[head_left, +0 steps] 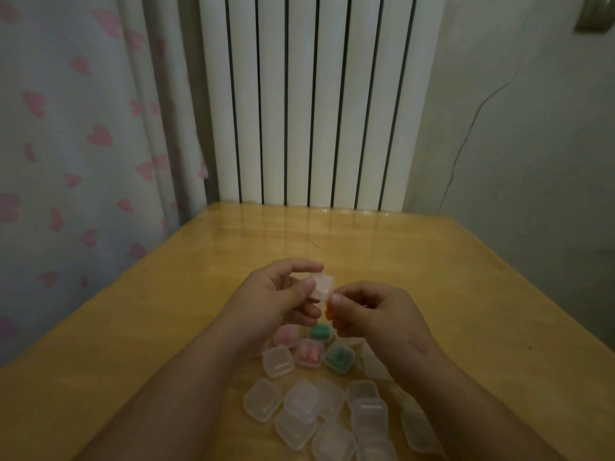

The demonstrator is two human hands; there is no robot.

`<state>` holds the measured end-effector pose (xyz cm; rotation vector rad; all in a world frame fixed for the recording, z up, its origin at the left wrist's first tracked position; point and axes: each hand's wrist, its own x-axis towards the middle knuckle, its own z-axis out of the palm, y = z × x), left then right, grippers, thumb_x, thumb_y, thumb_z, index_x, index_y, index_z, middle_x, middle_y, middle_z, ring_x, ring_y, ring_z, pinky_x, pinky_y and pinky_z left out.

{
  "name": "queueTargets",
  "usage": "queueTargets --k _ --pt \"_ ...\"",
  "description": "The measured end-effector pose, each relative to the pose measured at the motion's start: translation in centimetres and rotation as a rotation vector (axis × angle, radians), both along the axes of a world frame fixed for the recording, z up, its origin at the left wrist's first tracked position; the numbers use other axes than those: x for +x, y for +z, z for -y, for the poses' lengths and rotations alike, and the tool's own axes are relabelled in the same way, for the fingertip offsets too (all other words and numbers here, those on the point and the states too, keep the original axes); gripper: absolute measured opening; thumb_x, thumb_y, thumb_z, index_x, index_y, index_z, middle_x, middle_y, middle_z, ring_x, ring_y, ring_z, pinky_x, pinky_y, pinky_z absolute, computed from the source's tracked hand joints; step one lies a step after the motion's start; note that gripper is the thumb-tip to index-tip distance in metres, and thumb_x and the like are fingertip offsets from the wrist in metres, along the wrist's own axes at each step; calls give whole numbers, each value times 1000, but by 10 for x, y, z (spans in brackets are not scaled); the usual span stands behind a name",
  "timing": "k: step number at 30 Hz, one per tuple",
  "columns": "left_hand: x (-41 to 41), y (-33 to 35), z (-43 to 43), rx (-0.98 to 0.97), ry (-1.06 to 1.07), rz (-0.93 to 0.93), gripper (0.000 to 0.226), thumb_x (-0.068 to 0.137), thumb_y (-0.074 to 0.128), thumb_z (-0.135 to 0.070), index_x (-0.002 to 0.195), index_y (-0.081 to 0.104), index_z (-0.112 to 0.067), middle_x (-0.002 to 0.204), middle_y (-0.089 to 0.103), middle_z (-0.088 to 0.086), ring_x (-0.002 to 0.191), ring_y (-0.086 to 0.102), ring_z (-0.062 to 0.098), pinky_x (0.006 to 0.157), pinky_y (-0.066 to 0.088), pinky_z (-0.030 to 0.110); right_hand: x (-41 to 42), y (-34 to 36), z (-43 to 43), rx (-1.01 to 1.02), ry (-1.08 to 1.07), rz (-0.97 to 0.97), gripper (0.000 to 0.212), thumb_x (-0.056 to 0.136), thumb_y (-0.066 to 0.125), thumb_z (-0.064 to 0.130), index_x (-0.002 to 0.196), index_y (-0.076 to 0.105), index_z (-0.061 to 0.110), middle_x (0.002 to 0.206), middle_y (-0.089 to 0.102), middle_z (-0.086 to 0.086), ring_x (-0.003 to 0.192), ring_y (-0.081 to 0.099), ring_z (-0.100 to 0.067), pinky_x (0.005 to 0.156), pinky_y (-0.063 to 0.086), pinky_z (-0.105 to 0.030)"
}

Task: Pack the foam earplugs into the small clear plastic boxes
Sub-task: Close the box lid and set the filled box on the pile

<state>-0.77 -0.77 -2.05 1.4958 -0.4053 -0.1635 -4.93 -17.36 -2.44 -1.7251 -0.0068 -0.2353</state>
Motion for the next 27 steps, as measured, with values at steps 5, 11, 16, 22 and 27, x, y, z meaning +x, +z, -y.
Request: queueTargets --k 5,11,16,22,27 --pt "6 -5 -2 190 72 116 20 84 75 -14 98 69 -26 81 66 0 75 65 14 65 55 31 0 1 2 17 -20 -10 8 88 67 13 87 74 8 72 73 -9 60 65 -12 58 54 -23" --pt "6 -7 -1 210 134 131 37 65 89 -10 94 70 -23 90 71 0 81 69 10 74 59 27 1 0 1 41 -42 11 8 87 69 12 86 75 8 73 72 -12 63 66 -15 61 56 -26" --pt "3 -5 1 283 177 332 39 71 87 -17 99 71 -39 93 69 -7 80 68 2 69 55 18 -1 0 -1 79 53 -96 10 87 68 11 85 75 4 70 72 -11 61 65 -14 59 53 -26" --pt "4 -11 2 439 214 515 39 72 83 -17 94 68 -45 96 67 -11 82 68 1 71 58 17 -3 -1 -3 -86 3 -57 7 83 70 10 81 76 11 68 72 -10 59 64 -14 57 54 -29" --pt "2 -14 6 610 246 654 50 58 58 -49 103 71 -31 86 61 -15 78 62 2 67 54 17 -1 0 -11 -257 -127 -53 10 72 66 14 65 72 16 56 66 -1 51 57 -8 54 49 -31"
